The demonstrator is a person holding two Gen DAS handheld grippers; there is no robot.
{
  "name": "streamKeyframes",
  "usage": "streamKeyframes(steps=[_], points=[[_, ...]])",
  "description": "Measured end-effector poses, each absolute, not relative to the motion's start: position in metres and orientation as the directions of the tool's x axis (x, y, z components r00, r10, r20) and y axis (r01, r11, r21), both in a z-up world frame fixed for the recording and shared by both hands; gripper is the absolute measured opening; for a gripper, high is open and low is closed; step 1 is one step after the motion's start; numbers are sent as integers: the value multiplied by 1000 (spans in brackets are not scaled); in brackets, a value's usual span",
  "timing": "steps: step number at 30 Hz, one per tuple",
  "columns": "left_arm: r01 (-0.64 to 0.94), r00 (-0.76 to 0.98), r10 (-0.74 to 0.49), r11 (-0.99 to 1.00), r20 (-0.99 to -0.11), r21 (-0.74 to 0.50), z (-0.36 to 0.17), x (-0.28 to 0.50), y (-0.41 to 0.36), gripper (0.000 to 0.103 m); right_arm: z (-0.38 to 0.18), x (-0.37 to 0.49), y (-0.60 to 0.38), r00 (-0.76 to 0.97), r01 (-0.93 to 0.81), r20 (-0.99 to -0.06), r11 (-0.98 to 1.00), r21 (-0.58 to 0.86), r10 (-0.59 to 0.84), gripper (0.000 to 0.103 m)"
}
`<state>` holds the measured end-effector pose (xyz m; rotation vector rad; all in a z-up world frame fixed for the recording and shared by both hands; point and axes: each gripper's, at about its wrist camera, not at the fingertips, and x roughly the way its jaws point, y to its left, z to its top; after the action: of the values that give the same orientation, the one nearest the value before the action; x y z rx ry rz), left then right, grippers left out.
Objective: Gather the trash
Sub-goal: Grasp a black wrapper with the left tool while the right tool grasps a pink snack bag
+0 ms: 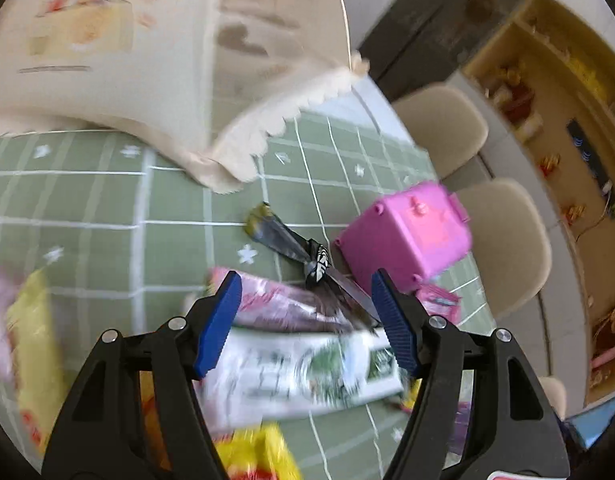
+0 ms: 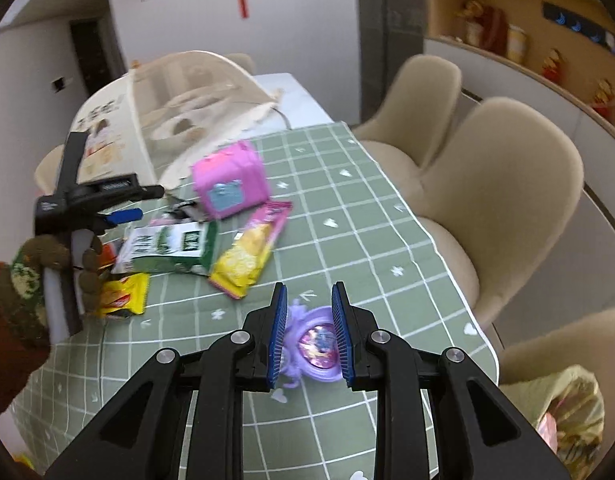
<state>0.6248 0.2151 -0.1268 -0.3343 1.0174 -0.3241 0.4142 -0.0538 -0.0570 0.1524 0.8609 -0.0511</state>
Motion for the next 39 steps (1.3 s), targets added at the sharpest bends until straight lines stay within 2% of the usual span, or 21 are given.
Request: streamKeyframes(steps=[2, 4, 6, 8, 10, 14, 16, 19, 24, 29, 36, 38, 39], points=[[150, 463, -379, 924, -801, -351, -139, 637, 198, 64, -61, 414, -59, 639, 122, -769, 986, 111, 7, 23], [168, 444, -345, 939, -827, -301, -148, 644, 189, 58, -67, 414, -63, 618, 138, -787, 986, 96, -10, 23], [186, 428, -347, 937, -834, -294, -153, 649, 185, 43, -73, 415, -66, 598, 154, -801, 984, 94, -17, 23], [223, 416, -370, 927, -830, -301, -152, 649, 183, 20, -75, 417, -65, 590, 155, -807, 982, 111, -2, 23], [233, 410, -400, 915, -820, -330, -148, 644, 187, 16, -73, 422, -62, 593, 142, -805, 979, 144, 32, 23], [290, 421, -479, 876, -771, -386, -120, 611, 200, 15, -64, 440, -48, 614, 101, -785, 979, 176, 77, 24], [336, 431, -509, 857, -745, -392, -104, 588, 205, 15, -65, 453, -38, 613, 80, -784, 979, 187, 99, 33], [389, 431, -536, 836, -726, -387, -87, 550, 216, 15, -79, 479, -22, 573, 56, -803, 969, 239, 165, 34], [381, 389, -541, 831, -745, -405, -90, 512, 232, 15, -109, 515, -12, 543, 167, -823, 938, 302, 168, 34], [372, 368, -508, 848, -779, -378, -104, 488, 249, 15, -126, 547, -4, 534, 245, -845, 956, 163, 7, 34], [322, 352, -520, 848, -779, -420, -113, 484, 265, 15, -146, 576, -10, 438, 217, -898, 966, 143, 35, 34], [321, 354, -523, 846, -775, -425, -112, 486, 264, 15, -145, 576, -6, 441, 188, -897, 973, 135, 39, 29], [322, 358, -524, 846, -773, -424, -111, 487, 263, 15, -144, 575, -5, 443, 177, -896, 976, 124, 34, 11]])
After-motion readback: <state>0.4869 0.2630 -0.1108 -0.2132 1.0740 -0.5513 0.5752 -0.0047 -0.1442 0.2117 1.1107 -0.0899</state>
